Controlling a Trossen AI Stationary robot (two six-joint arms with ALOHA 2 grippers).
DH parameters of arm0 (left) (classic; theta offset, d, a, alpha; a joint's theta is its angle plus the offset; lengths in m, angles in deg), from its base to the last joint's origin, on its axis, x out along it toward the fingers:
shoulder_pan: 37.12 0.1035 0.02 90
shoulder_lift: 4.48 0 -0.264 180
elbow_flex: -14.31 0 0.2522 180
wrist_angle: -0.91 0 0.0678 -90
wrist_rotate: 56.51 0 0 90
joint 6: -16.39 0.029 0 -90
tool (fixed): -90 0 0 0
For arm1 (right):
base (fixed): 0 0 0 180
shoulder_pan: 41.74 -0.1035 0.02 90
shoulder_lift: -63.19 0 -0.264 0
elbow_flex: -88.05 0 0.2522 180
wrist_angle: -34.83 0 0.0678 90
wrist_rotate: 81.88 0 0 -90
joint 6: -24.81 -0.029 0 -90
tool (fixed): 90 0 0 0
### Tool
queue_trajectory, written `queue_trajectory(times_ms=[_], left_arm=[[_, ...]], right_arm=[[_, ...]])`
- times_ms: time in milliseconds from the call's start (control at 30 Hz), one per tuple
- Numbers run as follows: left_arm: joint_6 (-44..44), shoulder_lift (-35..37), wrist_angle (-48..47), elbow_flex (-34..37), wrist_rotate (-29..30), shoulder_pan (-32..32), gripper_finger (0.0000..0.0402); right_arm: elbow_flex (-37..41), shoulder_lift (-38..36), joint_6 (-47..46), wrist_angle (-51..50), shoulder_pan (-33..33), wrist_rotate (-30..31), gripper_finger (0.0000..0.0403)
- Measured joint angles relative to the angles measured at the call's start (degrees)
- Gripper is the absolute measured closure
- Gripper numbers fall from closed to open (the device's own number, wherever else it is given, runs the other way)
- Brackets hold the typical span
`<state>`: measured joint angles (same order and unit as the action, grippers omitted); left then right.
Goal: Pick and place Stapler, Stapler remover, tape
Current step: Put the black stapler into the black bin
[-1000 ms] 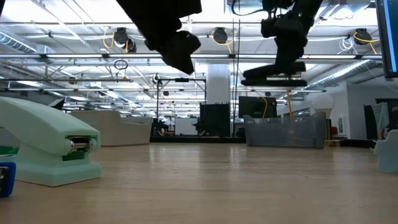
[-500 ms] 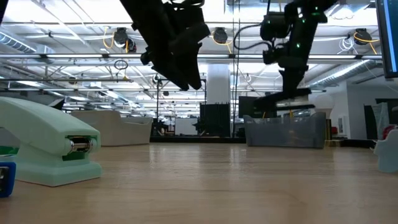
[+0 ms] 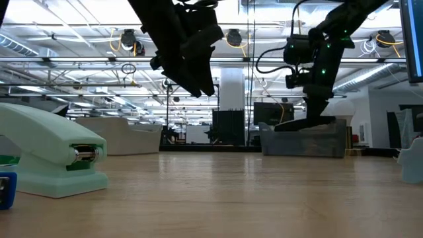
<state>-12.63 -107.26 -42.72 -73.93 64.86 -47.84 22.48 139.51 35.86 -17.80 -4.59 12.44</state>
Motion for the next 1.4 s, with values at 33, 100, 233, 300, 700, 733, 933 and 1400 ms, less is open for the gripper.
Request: queue_trajectory(times_ms=[33,100,233,300,700,733,933,1400], left_arm=[[0.0,0.0,0.02,0.0,0.0,0.0,0.0178],[0.0,0.0,0.03,0.0,-0.09,-0.01,0.0178],[0.33,-0.01,0.04,0.0,-0.09,0.0,0.0178],[0.35,-0.02,0.07,0.0,-0.41,0.0,0.0178],[0.22,-0.02,0.13,0.0,-3.38,0.0,0.0178],[0.22,-0.02,0.11,0.0,-3.41,0.0,0.0178],[0.22,-0.02,0.13,0.02,-3.45,0.0,0.0178],[0.22,-0.04,0.13,0.02,-3.5,-0.17,0.0178]], right_arm=[[0.35,0.0,0.29,0.67,0.18,-0.02,0.0272],[0.78,0.0,0.74,1.71,0.53,-0.04,0.0272],[1.79,0.0,1.66,2.93,0.78,-0.09,0.0272],[2.36,0.0,1.77,3.95,0.77,-0.07,0.0272],[6.05,0.0,2.15,7.91,0.76,1.96,0.0272],[6.05,0.0,2.16,8.31,0.76,2.01,0.0272],[6.05,0.14,2.17,9.12,0.78,2.31,0.0272],[6.05,0.35,3.58,10.1,1.09,4.7,0.0259]])
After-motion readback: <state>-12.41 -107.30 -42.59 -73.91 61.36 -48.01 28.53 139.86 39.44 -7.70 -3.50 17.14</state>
